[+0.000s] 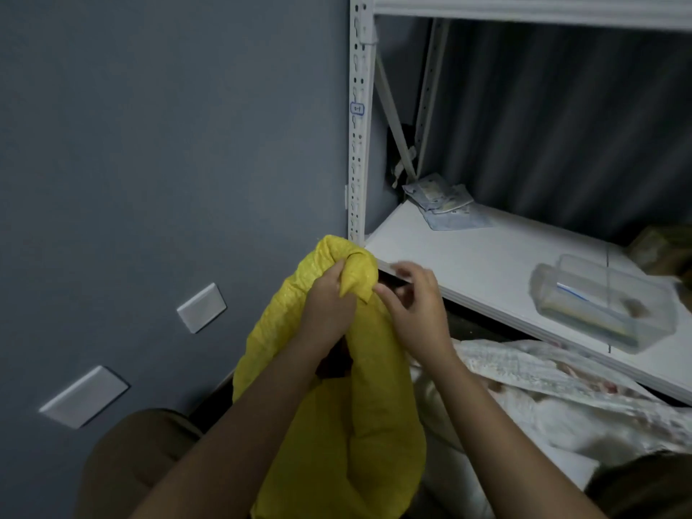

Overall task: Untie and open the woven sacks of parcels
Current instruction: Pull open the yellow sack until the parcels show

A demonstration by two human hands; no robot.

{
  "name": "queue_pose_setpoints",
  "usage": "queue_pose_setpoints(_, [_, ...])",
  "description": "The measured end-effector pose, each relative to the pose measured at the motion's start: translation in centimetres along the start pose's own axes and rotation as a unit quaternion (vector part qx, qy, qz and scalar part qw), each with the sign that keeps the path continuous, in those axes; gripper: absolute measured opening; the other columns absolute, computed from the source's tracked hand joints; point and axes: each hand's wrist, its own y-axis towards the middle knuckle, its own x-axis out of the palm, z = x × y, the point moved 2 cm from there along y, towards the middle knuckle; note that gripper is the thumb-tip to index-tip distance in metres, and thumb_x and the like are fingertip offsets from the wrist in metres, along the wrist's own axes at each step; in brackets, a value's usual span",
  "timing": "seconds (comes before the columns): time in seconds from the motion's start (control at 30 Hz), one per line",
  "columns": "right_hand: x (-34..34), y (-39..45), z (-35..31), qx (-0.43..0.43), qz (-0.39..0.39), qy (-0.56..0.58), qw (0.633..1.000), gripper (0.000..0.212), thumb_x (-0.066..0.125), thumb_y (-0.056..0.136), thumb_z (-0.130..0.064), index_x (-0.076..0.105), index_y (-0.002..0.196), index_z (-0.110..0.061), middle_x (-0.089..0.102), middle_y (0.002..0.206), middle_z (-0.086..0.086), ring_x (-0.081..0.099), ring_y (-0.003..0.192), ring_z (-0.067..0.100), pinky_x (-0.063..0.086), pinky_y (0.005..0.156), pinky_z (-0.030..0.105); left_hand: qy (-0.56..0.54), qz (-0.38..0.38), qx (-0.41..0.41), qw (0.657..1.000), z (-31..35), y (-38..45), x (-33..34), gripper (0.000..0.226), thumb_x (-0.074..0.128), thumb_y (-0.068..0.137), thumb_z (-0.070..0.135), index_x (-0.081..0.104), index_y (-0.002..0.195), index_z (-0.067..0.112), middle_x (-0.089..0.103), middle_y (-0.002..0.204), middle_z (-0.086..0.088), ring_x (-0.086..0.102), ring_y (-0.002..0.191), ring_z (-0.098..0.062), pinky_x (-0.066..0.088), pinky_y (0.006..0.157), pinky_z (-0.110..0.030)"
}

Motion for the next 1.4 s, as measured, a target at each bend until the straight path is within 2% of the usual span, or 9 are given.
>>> queue_pose_setpoints(0.2, [1.0, -3.2, -0.1, 0.066, -0.085, 0.068, 0.992, 0.034, 0.056, 0.095, -0.024, 0.059, 0.128, -0.016, 0.057, 0.128, -0.007, 0.051, 0.118, 0.007, 0.039, 0.103, 0.027, -0.153, -0.061, -0.062, 0.984, 1.6, 0.7, 0.6, 0.052, 0.046, 0.098, 0.025, 0.030, 0.146, 0.019, 0.050, 0.135, -0.004, 0.052, 0.117, -0.019, 0.043, 0.101, -0.038])
queue_pose_setpoints(0.33, [-0.1, -2.1, -1.7, 0.095, -0.013, 0.210, 0.973, 0.034, 0.053, 0.092, 0.001, 0.065, 0.116, -0.020, 0.066, 0.118, 0.000, 0.061, 0.111, 0.013, 0.047, 0.099, 0.032, -0.255, -0.144, -0.064, 0.954, 1.8, -0.3, 0.2, 0.027, 0.039, 0.100, 0.014, 0.058, 0.119, 0.010, 0.067, 0.102, -0.007, 0.063, 0.094, -0.020, 0.049, 0.079, -0.031])
queue_pose_setpoints(0.47, [0.4, -1.5, -2.5, 0.213, -0.061, 0.415, 0.882, 0.034, 0.054, 0.092, 0.000, 0.051, 0.118, -0.022, 0.064, 0.113, 0.009, 0.067, 0.094, 0.024, 0.057, 0.077, 0.039, -0.218, -0.152, -0.085, 0.960, 1.3, -0.4, -0.6, 0.043, 0.046, 0.095, 0.012, 0.045, 0.137, 0.019, 0.066, 0.107, -0.009, 0.060, 0.091, -0.020, 0.049, 0.075, -0.034])
queue_pose_setpoints(0.63, [0.7, -0.8, -1.6, 0.132, 0.055, 0.136, 0.980, 0.012, 0.072, 0.083, -0.019, 0.062, 0.089, -0.022, 0.066, 0.091, 0.000, 0.062, 0.091, 0.021, 0.051, 0.082, 0.026, -0.206, -0.104, -0.075, 0.970, 2.0, -0.8, 0.4, 0.053, 0.047, 0.095, 0.000, 0.032, 0.144, 0.010, 0.055, 0.046, 0.011, 0.046, 0.040, -0.001, 0.040, 0.046, -0.019])
queue_pose_setpoints(0.8, [0.3, -1.1, -0.7, 0.033, -0.046, -0.186, 0.981, 0.034, 0.044, 0.097, -0.045, 0.069, 0.111, -0.026, 0.052, 0.117, -0.005, 0.033, 0.113, 0.020, 0.027, 0.094, 0.033, -0.219, -0.039, -0.057, 0.973, 2.0, -0.1, 0.6, 0.049, 0.053, 0.094, 0.004, 0.040, 0.141, 0.010, 0.066, 0.082, 0.003, 0.053, 0.072, -0.017, 0.043, 0.061, -0.027])
queue_pose_setpoints(0.9, [0.2, -1.5, -0.6, 0.063, -0.161, -0.077, 0.982, 0.028, 0.044, 0.099, -0.035, 0.061, 0.117, -0.022, 0.045, 0.116, 0.005, 0.036, 0.114, 0.023, 0.032, 0.100, 0.037, -0.257, -0.135, -0.064, 0.955, 2.5, -0.1, 0.8, 0.045, 0.041, 0.101, 0.020, 0.032, 0.145, 0.015, 0.056, 0.133, -0.005, 0.055, 0.117, -0.017, 0.045, 0.095, -0.030])
queue_pose_setpoints(1.03, [-0.5, -1.4, -0.3, 0.106, -0.065, 0.121, 0.985, 0.017, 0.054, 0.092, -0.002, 0.069, 0.100, -0.004, 0.069, 0.089, 0.013, 0.059, 0.076, 0.015, 0.049, 0.074, 0.032, -0.247, -0.183, 0.003, 0.952, 2.3, -1.0, 0.4, 0.050, 0.038, 0.102, 0.019, 0.022, 0.149, 0.025, 0.036, 0.149, -0.001, 0.038, 0.135, -0.015, 0.034, 0.110, -0.029])
queue_pose_setpoints(1.17, [0.0, -1.5, -0.5, 0.264, -0.041, 0.433, 0.861, 0.026, 0.060, 0.088, 0.001, 0.064, 0.112, -0.006, 0.071, 0.099, 0.012, 0.070, 0.082, 0.019, 0.059, 0.075, 0.032, -0.050, -0.128, 0.112, 0.984, 0.5, -2.5, 0.8, 0.054, 0.045, 0.099, 0.011, 0.026, 0.148, 0.022, 0.034, 0.151, 0.002, 0.036, 0.133, -0.005, 0.031, 0.111, -0.022])
queue_pose_setpoints(1.4, [0.2, -1.1, 0.8, 0.195, -0.068, 0.250, 0.946, 0.022, 0.060, 0.089, -0.005, 0.066, 0.110, -0.007, 0.071, 0.100, 0.007, 0.066, 0.093, 0.014, 0.054, 0.085, 0.024, -0.061, -0.032, 0.040, 0.997, -1.2, -0.4, 1.2, 0.058, 0.062, 0.084, -0.003, 0.047, 0.138, 0.013, 0.057, 0.132, -0.009, 0.055, 0.121, -0.015, 0.047, 0.098, -0.027])
